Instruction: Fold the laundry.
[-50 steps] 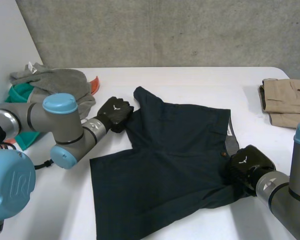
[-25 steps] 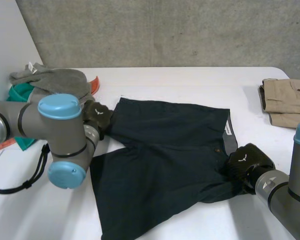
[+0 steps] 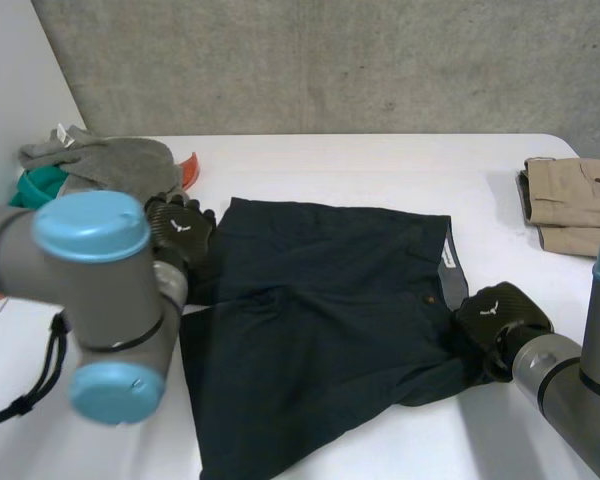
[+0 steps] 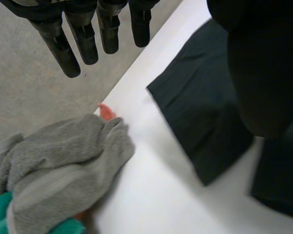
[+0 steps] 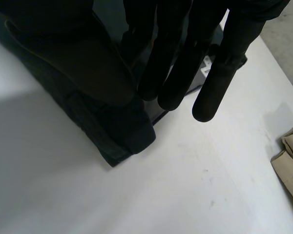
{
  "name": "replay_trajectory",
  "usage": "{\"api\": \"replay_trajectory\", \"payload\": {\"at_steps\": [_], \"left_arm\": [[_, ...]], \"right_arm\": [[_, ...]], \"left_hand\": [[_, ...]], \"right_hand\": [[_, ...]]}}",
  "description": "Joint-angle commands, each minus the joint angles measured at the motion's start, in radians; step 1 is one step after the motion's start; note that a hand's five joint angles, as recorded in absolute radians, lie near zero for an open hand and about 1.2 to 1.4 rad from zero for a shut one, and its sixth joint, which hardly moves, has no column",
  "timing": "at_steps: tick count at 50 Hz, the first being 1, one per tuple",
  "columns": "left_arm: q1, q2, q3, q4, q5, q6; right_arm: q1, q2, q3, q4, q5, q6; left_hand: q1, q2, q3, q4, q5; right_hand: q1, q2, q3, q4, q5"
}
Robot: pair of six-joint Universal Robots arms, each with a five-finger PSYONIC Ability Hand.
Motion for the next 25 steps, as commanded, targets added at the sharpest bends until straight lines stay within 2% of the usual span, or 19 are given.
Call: {"api": "replay_trajectory", "payload": {"at_steps": [1,2,6,8,10,16,20,22,23,25], "left_arm": [[-0.064,0.211,-0.201,-0.19,0.124,-0.239],[-0.081,0.23,-0.232,-0.265,0.158,-0.299],[-0.1,0.248,-0.298,-0.415,0.242,-0.454],[-0.103,0.251,-0.327,-0.451,0.264,-0.495],[-0.109,0.251,-0.358,-0.445,0.279,-0.528],[-0.12,0.232,-0.372,-0.332,0.276,-0.526],[-0.123,0.197,-0.364,-0.261,0.27,-0.525],[-0.123,0.174,-0.353,-0.25,0.263,-0.525],[-0.124,0.172,-0.349,-0.247,0.257,-0.525],[-0.127,0.175,-0.341,-0.241,0.229,-0.525]], "right_arm": [[0.001,-0.001,-0.035,-0.002,-0.008,0.134],[0.001,-0.001,-0.035,-0.002,-0.008,0.139],[-0.004,0.001,-0.036,-0.008,-0.01,0.151],[-0.007,-0.001,-0.038,-0.019,-0.01,0.156],[-0.013,-0.007,-0.038,-0.041,-0.007,0.168],[-0.015,-0.016,-0.038,-0.048,-0.002,0.188],[-0.014,-0.031,-0.03,-0.048,-0.002,0.189],[-0.014,-0.045,-0.026,-0.048,-0.002,0.189],[-0.014,-0.053,-0.023,-0.048,0.0,0.189],[-0.014,-0.079,-0.023,-0.047,0.0,0.189]], "left_hand": [[0.091,0.069,0.068,0.073,0.068],[0.094,0.072,0.071,0.076,0.071],[0.097,0.075,0.073,0.079,0.074],[0.103,0.081,0.079,0.084,0.08],[0.114,0.093,0.091,0.096,0.091],[0.279,0.257,0.255,0.26,0.255],[0.578,0.556,0.554,0.559,0.554],[1.055,1.033,1.031,1.036,1.032],[1.19,1.169,1.167,1.172,1.167],[1.192,1.17,1.168,1.173,1.168]], "right_hand": [[0.242,0.189,0.196,0.196,0.205],[0.242,0.189,0.196,0.196,0.205],[0.242,0.189,0.196,0.196,0.205],[0.242,0.189,0.196,0.196,0.205],[0.242,0.189,0.196,0.196,0.205],[0.242,0.189,0.196,0.196,0.205],[0.242,0.189,0.196,0.196,0.205],[0.242,0.189,0.196,0.196,0.205],[0.242,0.189,0.196,0.196,0.205],[0.242,0.189,0.196,0.196,0.205]]}}
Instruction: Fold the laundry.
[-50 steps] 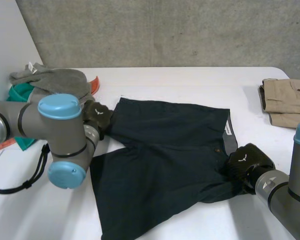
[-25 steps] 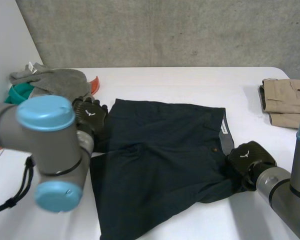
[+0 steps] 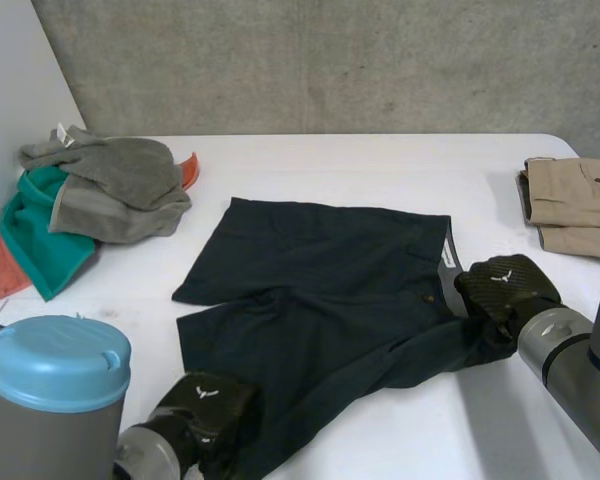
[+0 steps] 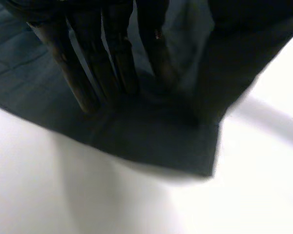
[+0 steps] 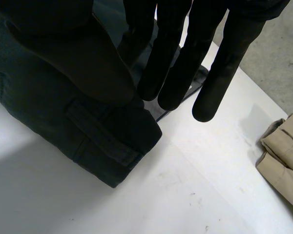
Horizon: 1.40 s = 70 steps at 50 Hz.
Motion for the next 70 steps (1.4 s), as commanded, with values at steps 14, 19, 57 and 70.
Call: {"api": "replay_trajectory", "payload": {"at_steps": [14,19,57,70], "left_arm": [[-0.118,0.019,0.017,-0.174,-0.085,0.291],[-0.107,0.028,0.062,-0.142,-0.093,0.375],[0.085,-0.855,1.158,0.702,-0.241,0.935],[0.059,-0.646,0.91,0.697,-0.326,0.876]], "right_arm": [[-0.065,-0.152,0.082,0.32,-0.004,-0.411],[-0.087,-0.152,0.07,0.346,-0.016,-0.493],[0.061,0.793,-0.889,-0.429,0.102,-0.222],[0.016,0.448,-0.652,-0.122,-0.001,-0.01]], "left_hand": [[0.448,0.477,0.501,0.497,0.501],[0.448,0.477,0.501,0.497,0.501],[-0.605,-0.576,-0.552,-0.555,-0.552],[-0.774,-0.745,-0.721,-0.724,-0.721]], "right_hand": [[0.242,0.189,0.196,0.196,0.205],[0.242,0.189,0.196,0.196,0.205],[-0.979,-1.032,-1.025,-1.026,-1.017],[-0.979,-1.032,-1.025,-1.026,-1.017]]}}
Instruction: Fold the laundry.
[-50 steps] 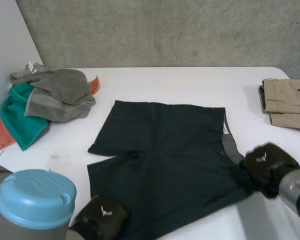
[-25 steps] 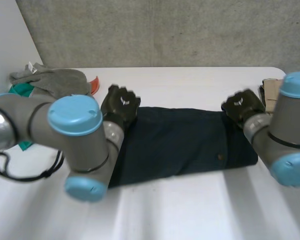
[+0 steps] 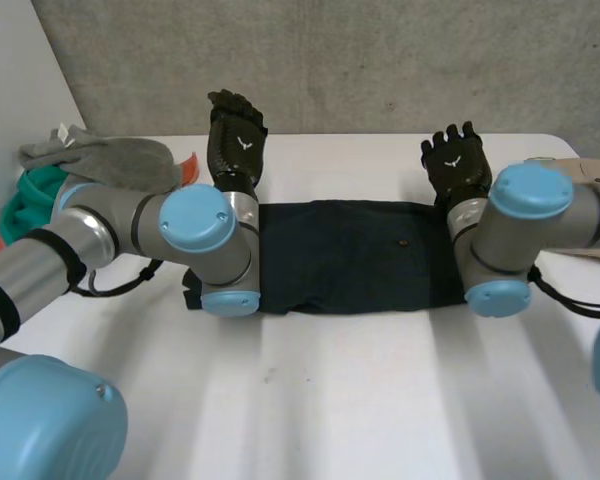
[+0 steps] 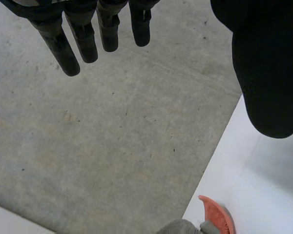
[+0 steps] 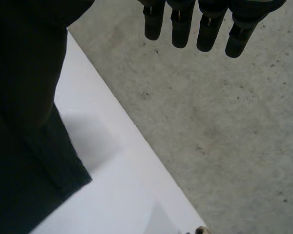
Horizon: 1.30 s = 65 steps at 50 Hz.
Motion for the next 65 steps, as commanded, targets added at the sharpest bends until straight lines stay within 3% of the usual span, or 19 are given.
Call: {"api": "replay_trajectory", "payload": {"at_steps": [1,10,18,19,20,21,24,27,32,38,42,47,50,53,54,55,56,59,65], "left_arm": [[-0.015,0.173,-0.238,0.004,-0.021,-0.064],[-0.03,0.323,-0.468,-0.006,-0.021,-0.216],[-0.03,0.343,-0.531,-0.006,-0.021,-0.23],[-0.03,0.343,-0.533,-0.006,-0.021,-0.232],[-0.03,0.343,-0.536,-0.006,-0.021,-0.232],[-0.029,0.345,-0.537,-0.006,-0.023,-0.233],[-0.025,0.35,-0.543,-0.007,-0.023,-0.233],[-0.022,0.379,-0.563,-0.007,-0.023,-0.236],[-0.018,0.44,-0.604,-0.007,-0.023,-0.255],[-0.016,0.503,-0.648,-0.007,-0.021,-0.299],[-0.018,0.524,-0.66,-0.009,-0.023,-0.308],[-0.019,0.546,-0.681,-0.009,-0.023,-0.308],[-0.019,0.554,-0.687,-0.007,-0.023,-0.308],[-0.018,0.555,-0.689,-0.009,-0.023,-0.31],[-0.018,0.555,-0.689,-0.009,-0.023,-0.31],[-0.016,0.554,-0.687,-0.007,-0.023,-0.313],[-0.016,0.554,-0.686,-0.007,-0.023,-0.314],[-0.016,0.554,-0.672,-0.007,-0.021,-0.33],[-0.03,0.538,-0.594,-0.012,0.006,-0.391]], "right_arm": [[-0.051,-0.25,0.197,0.256,-0.082,0.122],[-0.093,-0.263,0.312,0.358,-0.099,0.158],[-0.112,-0.166,0.309,0.353,-0.099,0.149],[-0.112,-0.16,0.306,0.348,-0.096,0.145],[-0.114,-0.153,0.298,0.341,-0.085,0.148],[-0.119,-0.153,0.298,0.333,-0.084,0.153],[-0.155,-0.169,0.304,0.298,-0.07,0.141],[-0.18,-0.195,0.309,0.292,-0.035,0.101],[-0.208,-0.267,0.343,0.255,0.088,-0.124],[-0.14,-0.298,0.373,0.089,0.084,-0.305],[0.008,-0.332,0.389,-0.038,0.001,-0.321],[0.229,-0.282,0.461,-0.136,-0.31,-0.344],[0.286,-0.225,0.481,-0.123,-0.404,-0.397],[0.294,-0.205,0.493,-0.107,-0.429,-0.44],[0.294,-0.208,0.501,-0.107,-0.432,-0.434],[0.296,-0.22,0.513,-0.115,-0.432,-0.413],[0.297,-0.229,0.519,-0.116,-0.429,-0.393],[0.253,-0.312,0.538,-0.118,-0.424,-0.258],[0.061,-0.476,0.542,-0.094,-0.418,0.364]], "left_hand": [[-0.014,-0.028,-0.034,-0.029,-0.048],[-0.014,-0.028,-0.034,-0.029,-0.048],[-0.014,-0.028,-0.034,-0.029,-0.048],[-0.014,-0.028,-0.034,-0.029,-0.048],[-0.014,-0.028,-0.034,-0.029,-0.048],[-0.014,-0.028,-0.034,-0.029,-0.048],[-0.014,-0.028,-0.034,-0.029,-0.048],[-0.014,-0.028,-0.034,-0.029,-0.048],[-0.014,-0.028,-0.034,-0.029,-0.048],[-0.014,-0.028,-0.034,-0.029,-0.048],[-0.014,-0.028,-0.034,-0.029,-0.048],[-0.014,-0.028,-0.034,-0.029,-0.048],[-0.014,-0.028,-0.034,-0.029,-0.048],[-0.014,-0.028,-0.034,-0.029,-0.048],[-0.014,-0.028,-0.034,-0.029,-0.048],[-0.014,-0.028,-0.034,-0.029,-0.048],[-0.014,-0.028,-0.034,-0.029,-0.048],[-0.014,-0.028,-0.034,-0.029,-0.048],[-0.014,-0.028,-0.034,-0.029,-0.048]], "right_hand": [[-0.06,-0.04,-0.036,-0.038,-0.044],[0.012,0.032,0.036,0.034,0.028],[0.129,0.149,0.153,0.151,0.145],[0.24,0.26,0.264,0.262,0.256],[0.802,0.822,0.826,0.824,0.818],[1.158,1.178,1.182,1.181,1.174],[1.162,1.182,1.186,1.184,1.177],[1.162,1.182,1.186,1.184,1.177],[1.162,1.182,1.186,1.184,1.177],[1.162,1.182,1.186,1.184,1.177],[1.162,1.182,1.186,1.184,1.177],[1.162,1.182,1.186,1.184,1.177],[1.162,1.182,1.186,1.184,1.177],[1.134,1.154,1.158,1.156,1.149],[0.884,0.903,0.908,0.906,0.899],[0.352,0.372,0.376,0.374,0.368],[0.143,0.163,0.167,0.166,0.159],[-0.06,-0.04,-0.036,-0.038,-0.044],[-0.06,-0.04,-0.036,-0.038,-0.044]]}}
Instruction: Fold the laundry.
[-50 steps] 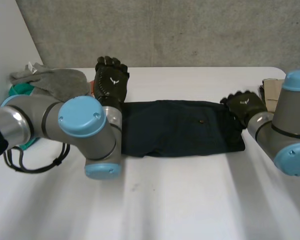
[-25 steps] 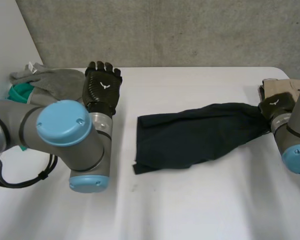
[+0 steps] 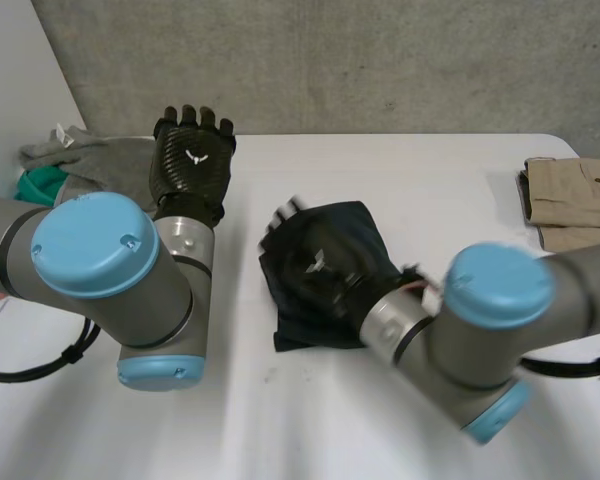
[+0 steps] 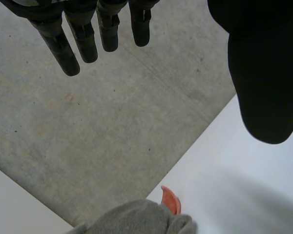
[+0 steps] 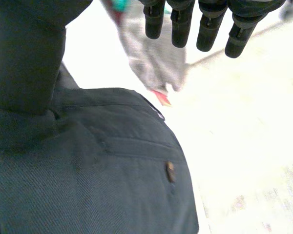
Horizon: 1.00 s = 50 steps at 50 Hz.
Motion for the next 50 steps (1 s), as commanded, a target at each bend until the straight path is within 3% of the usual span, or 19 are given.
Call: {"api": "replay_trajectory", "payload": {"at_steps": [1,4,9,12,17,24,29,36,43,50], "left_arm": [[-0.017,-0.017,0.086,-0.008,0.038,-0.076],[-0.048,-0.048,0.134,-0.043,0.11,-0.129],[-0.094,-0.153,0.268,-0.218,0.224,-0.23],[-0.101,-0.209,0.329,-0.307,0.241,-0.276],[-0.109,-0.301,0.453,-0.448,0.235,-0.339],[-0.107,-0.381,0.533,-0.574,0.178,-0.337],[-0.107,-0.471,0.608,-0.71,0.118,-0.298],[-0.107,-0.539,0.663,-0.789,0.117,-0.215],[-0.106,-0.499,0.689,-0.789,0.115,-0.207],[-0.101,-0.315,0.685,-0.781,0.121,-0.294]], "right_arm": [[-0.194,-0.161,-0.002,0.046,0.009,0.651],[-0.236,-0.163,-0.032,0.118,0.009,0.759],[-0.284,-0.125,-0.137,0.29,0.011,0.755],[-0.283,-0.026,-0.248,0.423,0.008,0.723],[-0.278,0.091,-0.405,0.582,0.012,0.642],[-0.272,0.222,-0.522,0.637,0.008,0.574],[-0.272,0.274,-0.554,0.64,0.008,0.537],[-0.272,0.349,-0.599,0.706,0.026,0.36],[-0.269,0.346,-0.611,0.734,0.093,0.241],[-0.269,0.202,-0.554,0.706,0.096,0.279]], "left_hand": [[-0.014,-0.028,-0.034,-0.029,-0.048],[-0.014,-0.028,-0.034,-0.029,-0.048],[-0.014,-0.028,-0.034,-0.029,-0.048],[-0.014,-0.028,-0.034,-0.029,-0.048],[-0.014,-0.028,-0.034,-0.029,-0.048],[-0.014,-0.028,-0.033,-0.028,-0.047],[-0.014,-0.028,-0.033,-0.028,-0.047],[-0.008,-0.022,-0.027,-0.022,-0.041],[-0.005,-0.019,-0.024,-0.019,-0.038],[-0.005,-0.019,-0.024,-0.019,-0.038]], "right_hand": [[-0.056,-0.039,-0.035,-0.039,-0.049],[-0.056,-0.039,-0.035,-0.039,-0.049],[-0.056,-0.039,-0.035,-0.039,-0.049],[-0.056,-0.039,-0.035,-0.039,-0.049],[-0.056,-0.039,-0.035,-0.039,-0.049],[-0.056,-0.039,-0.035,-0.039,-0.049],[-0.056,-0.039,-0.035,-0.039,-0.049],[-0.056,-0.039,-0.035,-0.039,-0.049],[-0.056,-0.039,-0.035,-0.039,-0.049],[-0.056,-0.039,-0.035,-0.039,-0.049]]}}
